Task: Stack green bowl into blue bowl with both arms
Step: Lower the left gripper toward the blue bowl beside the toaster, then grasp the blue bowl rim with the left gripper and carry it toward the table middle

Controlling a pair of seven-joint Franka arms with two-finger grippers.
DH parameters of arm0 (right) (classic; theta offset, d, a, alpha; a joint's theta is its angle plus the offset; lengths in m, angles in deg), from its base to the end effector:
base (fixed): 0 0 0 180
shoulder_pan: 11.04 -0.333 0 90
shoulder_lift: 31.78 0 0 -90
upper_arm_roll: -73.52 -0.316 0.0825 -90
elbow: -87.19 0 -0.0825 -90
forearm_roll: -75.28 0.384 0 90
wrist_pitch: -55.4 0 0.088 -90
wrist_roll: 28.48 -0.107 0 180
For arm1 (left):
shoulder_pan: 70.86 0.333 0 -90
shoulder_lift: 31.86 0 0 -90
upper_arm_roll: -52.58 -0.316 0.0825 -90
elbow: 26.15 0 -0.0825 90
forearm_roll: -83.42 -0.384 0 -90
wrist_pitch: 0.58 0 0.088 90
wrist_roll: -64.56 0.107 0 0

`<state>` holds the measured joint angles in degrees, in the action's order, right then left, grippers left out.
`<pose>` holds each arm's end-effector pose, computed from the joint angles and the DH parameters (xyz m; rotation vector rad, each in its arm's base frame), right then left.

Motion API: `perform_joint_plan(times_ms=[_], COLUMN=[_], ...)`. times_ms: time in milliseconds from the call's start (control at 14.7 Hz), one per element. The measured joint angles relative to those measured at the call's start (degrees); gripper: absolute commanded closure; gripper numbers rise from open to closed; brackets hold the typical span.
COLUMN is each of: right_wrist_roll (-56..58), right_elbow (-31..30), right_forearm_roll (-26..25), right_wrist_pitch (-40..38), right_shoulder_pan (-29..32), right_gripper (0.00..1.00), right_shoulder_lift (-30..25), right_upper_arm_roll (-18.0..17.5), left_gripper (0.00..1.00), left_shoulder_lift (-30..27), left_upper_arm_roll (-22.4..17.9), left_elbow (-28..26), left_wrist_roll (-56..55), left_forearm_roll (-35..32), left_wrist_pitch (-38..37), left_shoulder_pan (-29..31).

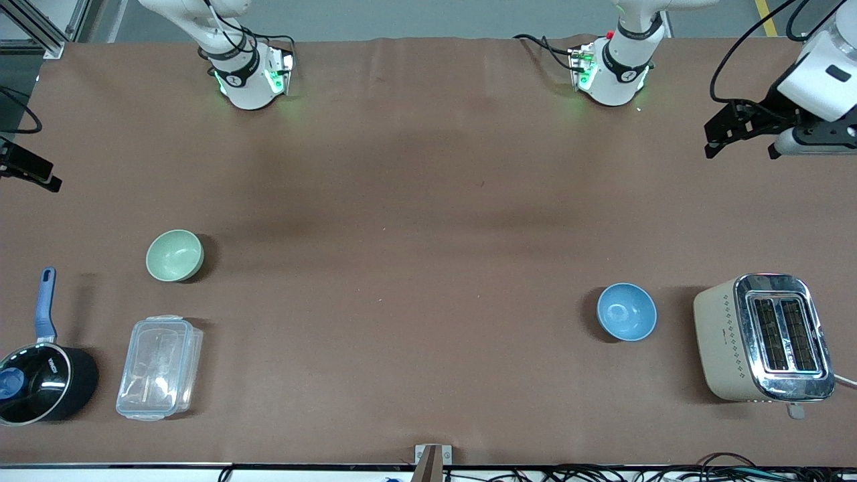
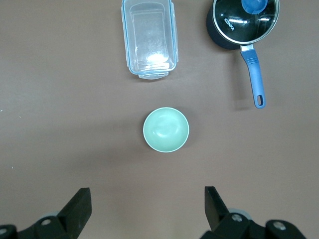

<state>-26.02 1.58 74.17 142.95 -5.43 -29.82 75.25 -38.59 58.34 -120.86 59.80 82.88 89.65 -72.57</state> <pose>0.5565 -0.0735 0.6377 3.1184 -0.1341 -0.0032 0.5134 -0.0697 0.6487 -3.1231 0.0729 -0.0636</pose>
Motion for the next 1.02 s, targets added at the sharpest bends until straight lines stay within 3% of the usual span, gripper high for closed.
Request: perform_joint_plan(times_ms=[272, 476, 816, 1020], right_wrist_roll=[0.0, 0.0, 0.0, 0.0], right_elbow=[0.0, 0.0, -0.1, -0.1], right_forearm_roll=[0.0, 0.0, 0.0, 0.0], right_wrist_pitch=[0.3, 0.3, 0.6, 1.5], right_shoulder_pan=[0.0, 0.0, 0.2, 0.2], right_gripper=[0.0, 0.0, 0.0, 0.0], right_shoulder_lift=[0.0, 0.0, 0.2, 0.6], right_upper_arm_roll=[0.0, 0.2, 0.3, 0.4], left_gripper=[0.0, 0.0, 0.0, 0.0], left_shoulder_lift=[1.3, 7.2, 26.0, 36.2], left_upper_arm_roll=[0.0, 0.0, -0.1, -0.1], left_elbow=[0.5, 1.2, -1.7, -1.7], left_wrist_roll=[0.1, 0.1, 0.3, 0.0], left_forearm_roll=[0.0, 0.0, -0.4, -4.5], left_wrist_pitch=[0.0, 3.0, 27.3, 38.0], left_shoulder_pan=[0.2, 0.9, 3.5, 3.5])
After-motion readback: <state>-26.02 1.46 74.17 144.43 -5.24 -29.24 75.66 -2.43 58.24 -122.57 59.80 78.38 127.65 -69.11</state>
